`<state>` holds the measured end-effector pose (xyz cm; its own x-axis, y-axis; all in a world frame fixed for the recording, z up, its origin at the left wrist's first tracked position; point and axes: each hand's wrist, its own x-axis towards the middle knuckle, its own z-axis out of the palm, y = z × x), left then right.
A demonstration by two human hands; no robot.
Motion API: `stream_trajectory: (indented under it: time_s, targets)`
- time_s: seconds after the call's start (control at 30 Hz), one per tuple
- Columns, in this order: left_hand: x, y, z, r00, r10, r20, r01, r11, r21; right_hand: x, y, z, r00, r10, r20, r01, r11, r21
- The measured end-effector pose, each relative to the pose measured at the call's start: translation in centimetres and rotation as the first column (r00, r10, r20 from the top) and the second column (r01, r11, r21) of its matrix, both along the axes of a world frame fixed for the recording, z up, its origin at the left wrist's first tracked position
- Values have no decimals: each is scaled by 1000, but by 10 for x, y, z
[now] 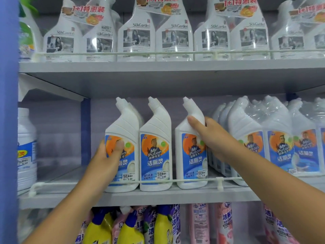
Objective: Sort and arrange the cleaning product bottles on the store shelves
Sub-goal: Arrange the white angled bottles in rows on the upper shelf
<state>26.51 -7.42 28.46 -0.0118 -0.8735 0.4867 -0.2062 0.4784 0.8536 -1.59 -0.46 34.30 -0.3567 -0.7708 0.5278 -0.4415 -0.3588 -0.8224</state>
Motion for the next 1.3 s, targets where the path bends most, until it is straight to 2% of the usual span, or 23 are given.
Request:
stream_trajectory:
  time_s: [0.13,0.23,0.37,0.5,0.7,0.73,0.83,0.9,1.1,1.3]
  targets:
    - [0,-1,-5,999,-8,35,10,998,-57,8,0,-7,998,-17,65,19,999,-37]
    - [2,-6,-7,997,-12,70,15,999,-43,11,3,-15,999,-50,15,50,998,-46]
    - [3,-5,-4,992,-38,116,42,998,-36,13,7,-22,994,40,103,-31,995,-96]
    - [5,-5,-2,974,-37,225,42,999,-19,13,7,-27,985,80,155,-67,994,-88]
    - [11,-13,2,947,-56,316,53,998,19,5,12,-44,974,185,128,-187,982,7]
    - [12,-14,2,950,-66,304,60,998,28,4,12,-46,971,200,131,-206,978,26]
    - [20,-15,1,987,-113,111,109,993,44,3,13,-48,962,230,149,-240,969,55]
    - [27,-18,-1,996,-85,36,84,996,29,4,14,-49,959,227,167,-240,969,60]
    - [30,-20,-6,997,-71,-23,72,997,30,4,13,-56,975,178,132,-187,980,60]
    - [27,-10,-16,996,-38,-86,34,998,-49,9,14,-61,996,0,85,0,1000,0]
